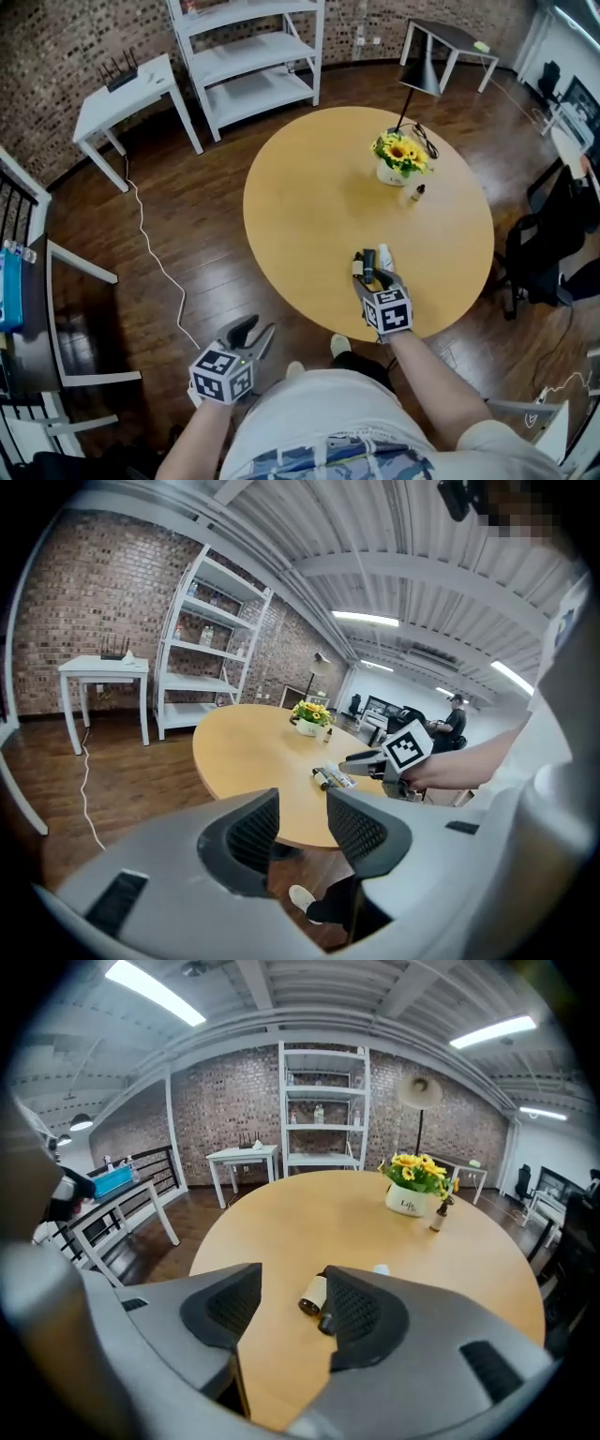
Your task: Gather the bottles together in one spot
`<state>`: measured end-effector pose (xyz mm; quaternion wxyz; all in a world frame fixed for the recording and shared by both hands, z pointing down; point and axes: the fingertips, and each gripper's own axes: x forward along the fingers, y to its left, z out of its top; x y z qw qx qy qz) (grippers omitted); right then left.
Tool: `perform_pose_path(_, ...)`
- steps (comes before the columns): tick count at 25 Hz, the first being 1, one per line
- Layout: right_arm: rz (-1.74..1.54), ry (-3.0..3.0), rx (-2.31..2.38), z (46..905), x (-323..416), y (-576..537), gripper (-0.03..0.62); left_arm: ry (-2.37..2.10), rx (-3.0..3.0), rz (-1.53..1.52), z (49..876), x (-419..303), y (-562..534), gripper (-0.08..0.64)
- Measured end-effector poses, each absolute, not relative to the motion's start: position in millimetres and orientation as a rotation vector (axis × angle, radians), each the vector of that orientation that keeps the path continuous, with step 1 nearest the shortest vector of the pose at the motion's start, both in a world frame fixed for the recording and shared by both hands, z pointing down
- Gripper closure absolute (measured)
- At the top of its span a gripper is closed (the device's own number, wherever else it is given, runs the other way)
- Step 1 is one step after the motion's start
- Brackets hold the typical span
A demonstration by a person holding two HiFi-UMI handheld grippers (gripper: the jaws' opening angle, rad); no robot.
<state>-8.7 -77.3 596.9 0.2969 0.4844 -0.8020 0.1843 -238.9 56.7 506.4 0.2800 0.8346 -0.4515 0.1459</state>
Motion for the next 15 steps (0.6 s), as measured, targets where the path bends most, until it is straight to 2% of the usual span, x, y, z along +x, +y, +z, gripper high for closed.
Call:
perform_pose_path(10,0.513,-1.960,1.052,691.8,-5.6,-146.0,0.402,-1.368,2.052,0.412,513.2,-228.2,34.5,0.422)
perform_pose_path(11,0.502,-1.962,1.032,694.8,-7.3,-147.1,0.386,-1.373,2.041,0.420,514.3,-224.5,32.4,0.422)
perform_pose_path(15,0.431,-1.974,0.935,706.5,-17.4,-149.8,0.387,-1.367,2.019,0.447,522.1,-208.6,21.3,0.422)
